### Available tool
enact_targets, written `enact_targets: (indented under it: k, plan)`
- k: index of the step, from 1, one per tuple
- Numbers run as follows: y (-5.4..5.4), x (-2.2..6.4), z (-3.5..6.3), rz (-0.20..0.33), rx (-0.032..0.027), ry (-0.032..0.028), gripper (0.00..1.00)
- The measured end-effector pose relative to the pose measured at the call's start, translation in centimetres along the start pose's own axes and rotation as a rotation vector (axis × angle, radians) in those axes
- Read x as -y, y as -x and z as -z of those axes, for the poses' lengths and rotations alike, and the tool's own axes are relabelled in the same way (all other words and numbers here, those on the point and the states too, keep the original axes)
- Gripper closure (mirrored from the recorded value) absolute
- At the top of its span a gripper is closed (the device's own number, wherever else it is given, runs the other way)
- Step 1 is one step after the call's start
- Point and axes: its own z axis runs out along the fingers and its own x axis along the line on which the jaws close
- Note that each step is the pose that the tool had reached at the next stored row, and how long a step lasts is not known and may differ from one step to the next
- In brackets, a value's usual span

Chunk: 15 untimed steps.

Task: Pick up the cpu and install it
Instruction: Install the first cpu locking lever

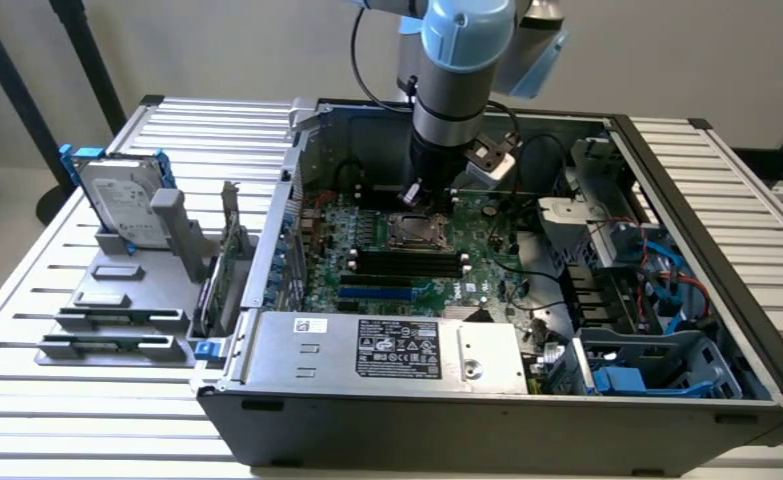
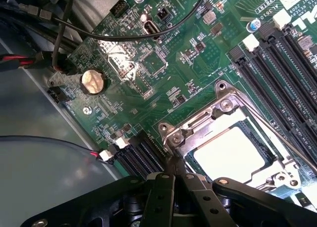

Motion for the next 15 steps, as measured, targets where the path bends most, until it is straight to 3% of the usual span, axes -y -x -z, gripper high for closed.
enact_targets:
  k: [3, 7, 10, 15]
  plan:
    - [0.02, -0.02, -0.06, 0.000, -0.0070, -0.0059, 0.89]
    - [0.09, -0.07, -0.22, 0.000, -0.0119, -0.0104, 0.89]
    - [0.08, -0.06, -0.21, -0.001, -0.0204, -0.0175, 0.89]
    - [0.21, -0.09, 0.69, -0.001, -0.0294, -0.0273, 0.89]
